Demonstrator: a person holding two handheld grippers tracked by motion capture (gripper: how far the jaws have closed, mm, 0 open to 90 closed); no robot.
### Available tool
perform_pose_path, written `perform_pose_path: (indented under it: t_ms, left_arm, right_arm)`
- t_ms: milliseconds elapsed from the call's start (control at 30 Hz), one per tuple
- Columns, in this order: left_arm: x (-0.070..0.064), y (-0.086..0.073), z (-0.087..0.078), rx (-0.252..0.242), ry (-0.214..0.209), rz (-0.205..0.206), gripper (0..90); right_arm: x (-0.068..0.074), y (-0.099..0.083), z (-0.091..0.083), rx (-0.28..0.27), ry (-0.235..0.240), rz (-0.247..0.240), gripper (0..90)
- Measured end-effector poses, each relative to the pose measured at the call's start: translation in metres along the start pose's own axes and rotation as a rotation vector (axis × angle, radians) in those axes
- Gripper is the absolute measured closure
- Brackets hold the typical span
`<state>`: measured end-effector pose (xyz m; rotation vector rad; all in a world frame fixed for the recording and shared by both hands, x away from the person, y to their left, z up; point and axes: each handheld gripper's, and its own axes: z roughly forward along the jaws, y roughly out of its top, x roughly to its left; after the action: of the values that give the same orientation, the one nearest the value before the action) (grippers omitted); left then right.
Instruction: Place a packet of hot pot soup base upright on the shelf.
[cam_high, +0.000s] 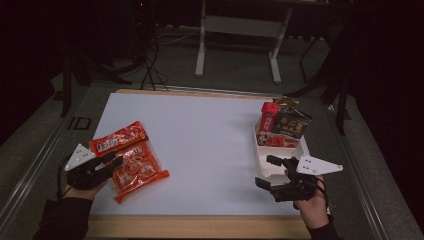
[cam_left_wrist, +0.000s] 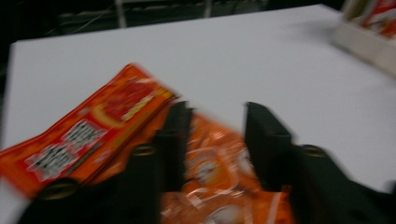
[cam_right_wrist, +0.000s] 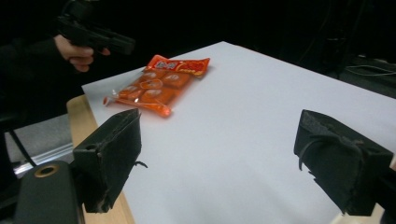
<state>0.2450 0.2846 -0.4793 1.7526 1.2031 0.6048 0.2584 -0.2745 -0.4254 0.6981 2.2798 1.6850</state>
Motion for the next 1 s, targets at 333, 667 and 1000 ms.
perform_pose_path:
  t_ms: [333, 667, 1000]
  left_arm:
    - [0.036, -0.024, 0.018, 0.135, 0.158, -0.057, 88.9]
    - [0.052, -0.036, 0.038, 0.202, 0.230, -0.093, 90.0]
    - [0.051, -0.039, 0.049, 0.259, 0.213, -0.098, 90.0]
  right_arm:
    - [0.001, -0.002, 0.005, 0.005, 0.008, -0.021, 14.6]
    - [-0.001, -0.004, 0.005, 0.003, 0.006, -0.017, 14.6]
    - [0.000, -0.005, 0.007, 0.018, 0.007, -0.025, 14.6]
